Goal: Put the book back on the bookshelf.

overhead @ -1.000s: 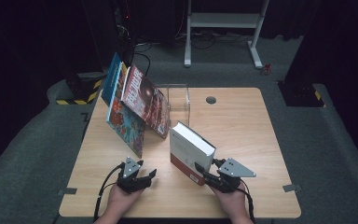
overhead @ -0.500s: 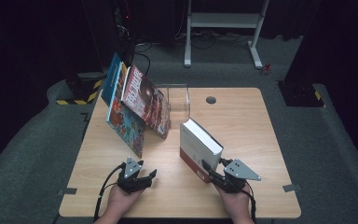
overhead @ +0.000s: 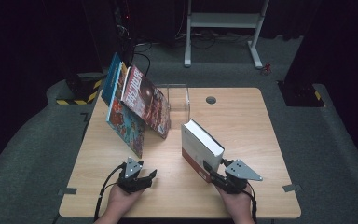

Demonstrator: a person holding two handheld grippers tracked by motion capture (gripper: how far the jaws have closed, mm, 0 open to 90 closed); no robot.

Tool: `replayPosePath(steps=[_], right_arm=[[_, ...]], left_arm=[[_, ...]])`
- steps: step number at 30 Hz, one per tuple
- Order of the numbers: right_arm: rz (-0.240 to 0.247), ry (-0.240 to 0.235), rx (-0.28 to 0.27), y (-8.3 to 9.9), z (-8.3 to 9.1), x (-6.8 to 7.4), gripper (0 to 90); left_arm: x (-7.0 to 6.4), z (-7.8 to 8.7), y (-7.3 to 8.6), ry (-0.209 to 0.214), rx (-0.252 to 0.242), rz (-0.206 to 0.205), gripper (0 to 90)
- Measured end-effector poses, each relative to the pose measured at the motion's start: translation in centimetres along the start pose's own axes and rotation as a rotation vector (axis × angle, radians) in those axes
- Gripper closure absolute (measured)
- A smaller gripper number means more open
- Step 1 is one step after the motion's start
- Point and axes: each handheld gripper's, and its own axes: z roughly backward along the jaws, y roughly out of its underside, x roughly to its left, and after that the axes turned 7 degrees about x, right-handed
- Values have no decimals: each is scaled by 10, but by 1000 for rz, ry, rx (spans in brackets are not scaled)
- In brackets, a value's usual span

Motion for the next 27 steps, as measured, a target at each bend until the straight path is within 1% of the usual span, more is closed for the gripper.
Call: replayPosePath(steps=[4,7,9,14,16,18,20,22,23,25,27], right_arm=[[-15,-9,-2,-1,0,-1,477],[-34,-30,18,-2,-2,-2,429],[-41,-44,30,-1,-2,-3,427],[-78,-58,32,-1,-1,-5,424],[-88,-58,22,-2,1,-5,431],[-101,-39,16,-2,3,-4,453],[-99,-37,15,-3,3,-3,471],[-117,-48,16,-3,2,-5,466],[-122,-53,17,-3,1,-6,450],[-128,-50,22,-5,0,-6,438],[-118,-34,17,-7,0,-5,435]], left_arm=[[0,0,0,1,2,-2,325],[0,0,0,1,2,-2,325],[0,0,0,1,3,-3,325],[-1,0,0,0,4,-7,324],[-1,0,0,-1,5,-7,324],[-1,0,0,-1,7,-10,324],[-1,0,0,-4,8,-10,325],[-1,0,0,-5,9,-11,324],[-1,0,0,-5,8,-10,325],[-1,0,0,-7,9,-14,324],[-2,0,0,-7,11,-17,325]])
